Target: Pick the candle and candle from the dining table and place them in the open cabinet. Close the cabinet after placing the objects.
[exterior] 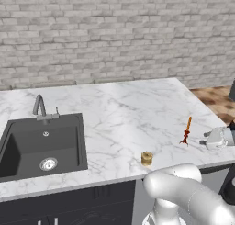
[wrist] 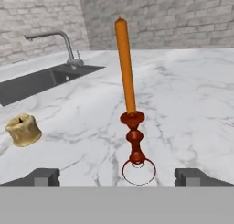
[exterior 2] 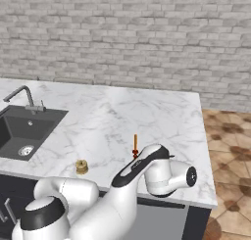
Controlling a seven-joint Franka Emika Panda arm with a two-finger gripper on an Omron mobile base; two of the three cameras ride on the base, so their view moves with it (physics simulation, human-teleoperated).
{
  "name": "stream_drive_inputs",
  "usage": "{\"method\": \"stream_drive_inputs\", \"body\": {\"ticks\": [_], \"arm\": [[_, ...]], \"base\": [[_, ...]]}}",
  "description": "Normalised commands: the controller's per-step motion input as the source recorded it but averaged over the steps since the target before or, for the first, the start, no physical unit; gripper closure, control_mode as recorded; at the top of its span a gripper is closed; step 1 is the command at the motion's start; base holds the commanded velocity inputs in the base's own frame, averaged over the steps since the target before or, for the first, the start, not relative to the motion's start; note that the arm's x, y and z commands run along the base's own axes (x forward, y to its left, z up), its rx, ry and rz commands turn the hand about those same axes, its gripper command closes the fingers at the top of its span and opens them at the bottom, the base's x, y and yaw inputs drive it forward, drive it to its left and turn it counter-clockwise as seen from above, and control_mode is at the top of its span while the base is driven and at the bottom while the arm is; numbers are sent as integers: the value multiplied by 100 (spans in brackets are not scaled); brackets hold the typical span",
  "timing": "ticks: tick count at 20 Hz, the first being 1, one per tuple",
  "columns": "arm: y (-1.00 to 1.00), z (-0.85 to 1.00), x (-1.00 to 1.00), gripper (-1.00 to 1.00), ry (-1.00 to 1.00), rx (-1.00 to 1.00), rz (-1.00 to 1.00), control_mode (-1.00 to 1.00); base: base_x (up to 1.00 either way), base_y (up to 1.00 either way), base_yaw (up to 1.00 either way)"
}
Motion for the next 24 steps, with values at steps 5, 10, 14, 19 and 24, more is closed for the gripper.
{"method": "stream_drive_inputs", "body": {"ticks": [5, 10, 14, 19, 24], "arm": [[0, -10, 19, -100, 0, 0, 0, -100], [0, -9, 22, -100, 0, 0, 0, -100], [0, -10, 13, -100, 0, 0, 0, -100], [0, -13, 13, -100, 0, 0, 0, -100], [0, -7, 8, -100, 0, 0, 0, -100]], "base": [[0, 0, 0], [0, 0, 0], [0, 0, 0], [0, 0, 0], [0, 0, 0]]}}
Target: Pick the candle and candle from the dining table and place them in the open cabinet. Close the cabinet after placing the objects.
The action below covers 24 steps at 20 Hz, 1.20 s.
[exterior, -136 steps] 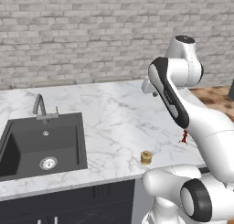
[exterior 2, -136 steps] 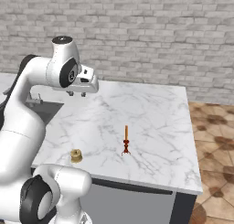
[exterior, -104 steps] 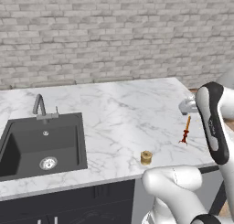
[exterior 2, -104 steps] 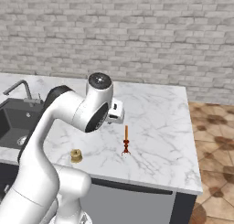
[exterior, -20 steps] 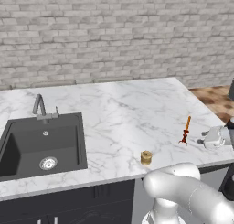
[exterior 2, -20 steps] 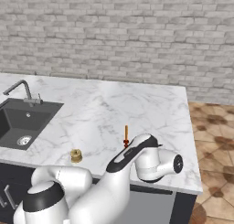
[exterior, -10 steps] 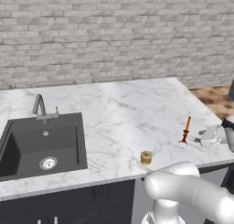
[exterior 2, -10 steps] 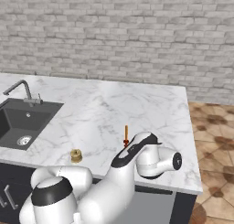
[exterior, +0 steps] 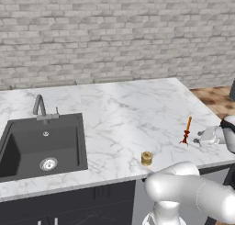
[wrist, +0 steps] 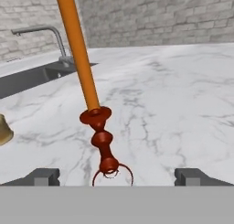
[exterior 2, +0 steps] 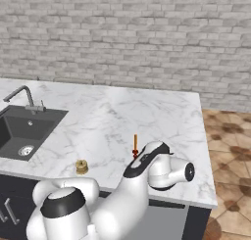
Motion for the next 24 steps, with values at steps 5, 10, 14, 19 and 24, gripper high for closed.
{"method": "stream_drive_inputs", "body": {"ticks": [5, 10, 14, 19, 24], "arm": [[0, -8, 6, -100, 3, 0, 0, -100], [0, -10, 1, -100, 1, 0, 0, -100], [10, -1, 0, -100, 0, 0, 0, -100], [19, 0, -1, -100, 0, 0, 0, -100], [24, 0, 0, -100, 0, 0, 0, -100]], "base": [[0, 0, 0], [0, 0, 0], [0, 0, 0], [0, 0, 0], [0, 0, 0]]}}
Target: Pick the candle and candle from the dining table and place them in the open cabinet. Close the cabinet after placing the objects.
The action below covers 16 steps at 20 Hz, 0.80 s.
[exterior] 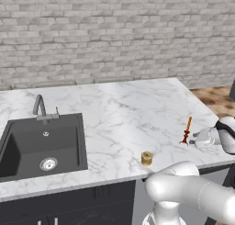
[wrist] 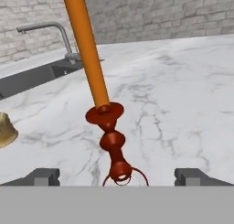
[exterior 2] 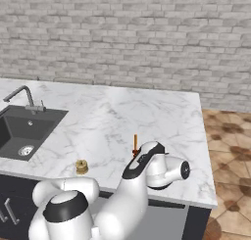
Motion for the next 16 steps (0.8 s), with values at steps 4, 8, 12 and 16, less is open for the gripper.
{"method": "stream_drive_inputs", "body": {"ticks": [4, 8, 12, 16], "arm": [[20, 0, 0, -100, 0, 0, 0, -100], [13, 0, 0, -100, 0, 0, 0, -100], [13, 0, 3, -100, 0, 0, 0, -100], [9, 0, 7, -100, 0, 0, 0, -100]], "base": [[0, 0, 0], [0, 0, 0], [0, 0, 0], [0, 0, 0]]}}
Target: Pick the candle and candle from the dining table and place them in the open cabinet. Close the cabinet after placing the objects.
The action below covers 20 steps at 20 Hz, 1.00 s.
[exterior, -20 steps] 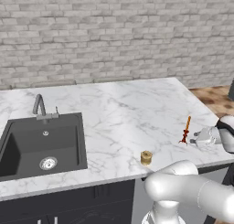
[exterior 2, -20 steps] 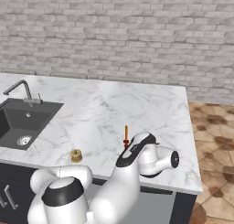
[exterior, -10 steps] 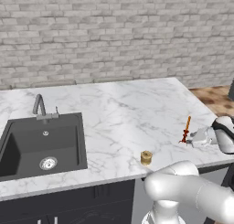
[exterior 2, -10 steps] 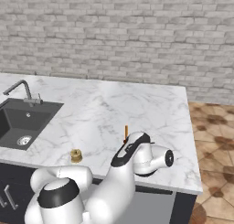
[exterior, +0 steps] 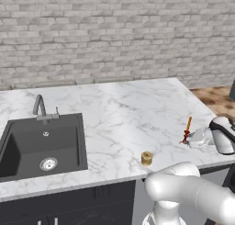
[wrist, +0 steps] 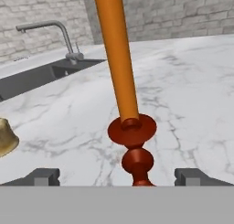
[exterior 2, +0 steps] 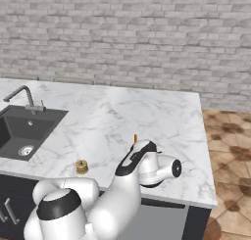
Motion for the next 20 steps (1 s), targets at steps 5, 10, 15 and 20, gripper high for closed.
{"method": "stream_drive_inputs", "body": {"ticks": [5, 10, 15, 20], "arm": [[3, 0, 12, -100, 0, 0, 0, -100], [0, 0, 8, -100, -3, 0, 0, -100], [0, 0, 0, -100, -6, 0, -1, -100], [0, 0, 0, -100, -6, 0, -2, -100]], "base": [[0, 0, 0], [0, 0, 0], [0, 0, 0], [0, 0, 0]]}}
